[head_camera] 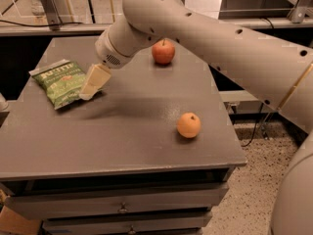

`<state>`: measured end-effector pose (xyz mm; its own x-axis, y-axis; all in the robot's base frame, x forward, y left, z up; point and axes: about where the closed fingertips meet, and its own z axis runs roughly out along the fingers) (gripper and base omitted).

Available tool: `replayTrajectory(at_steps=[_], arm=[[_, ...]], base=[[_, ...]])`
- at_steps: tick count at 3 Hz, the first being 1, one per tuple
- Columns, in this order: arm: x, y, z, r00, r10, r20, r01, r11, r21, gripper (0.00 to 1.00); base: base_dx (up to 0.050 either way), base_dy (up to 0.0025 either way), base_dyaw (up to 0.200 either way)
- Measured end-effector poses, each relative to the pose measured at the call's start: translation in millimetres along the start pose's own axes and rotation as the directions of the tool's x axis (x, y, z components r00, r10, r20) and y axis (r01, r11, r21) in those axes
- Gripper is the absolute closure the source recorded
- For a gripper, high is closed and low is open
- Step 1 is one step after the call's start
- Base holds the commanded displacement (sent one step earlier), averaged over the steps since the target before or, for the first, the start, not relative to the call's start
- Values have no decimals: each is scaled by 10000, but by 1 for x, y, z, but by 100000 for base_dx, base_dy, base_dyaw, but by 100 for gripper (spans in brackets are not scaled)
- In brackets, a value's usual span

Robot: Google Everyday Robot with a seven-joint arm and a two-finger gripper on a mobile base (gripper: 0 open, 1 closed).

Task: Pick green jalapeno chip bag

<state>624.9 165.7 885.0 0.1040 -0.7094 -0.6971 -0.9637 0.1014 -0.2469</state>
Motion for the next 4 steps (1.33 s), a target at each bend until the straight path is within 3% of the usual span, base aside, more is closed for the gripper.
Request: replayTrajectory(at_steps=[2,4], arm=[[1,9,48,9999,128,-99,-134,9979,-630,0],[7,13,59,9997,199,-112,-206,9971,-739,41]], base=[[0,0,0],[0,0,0]])
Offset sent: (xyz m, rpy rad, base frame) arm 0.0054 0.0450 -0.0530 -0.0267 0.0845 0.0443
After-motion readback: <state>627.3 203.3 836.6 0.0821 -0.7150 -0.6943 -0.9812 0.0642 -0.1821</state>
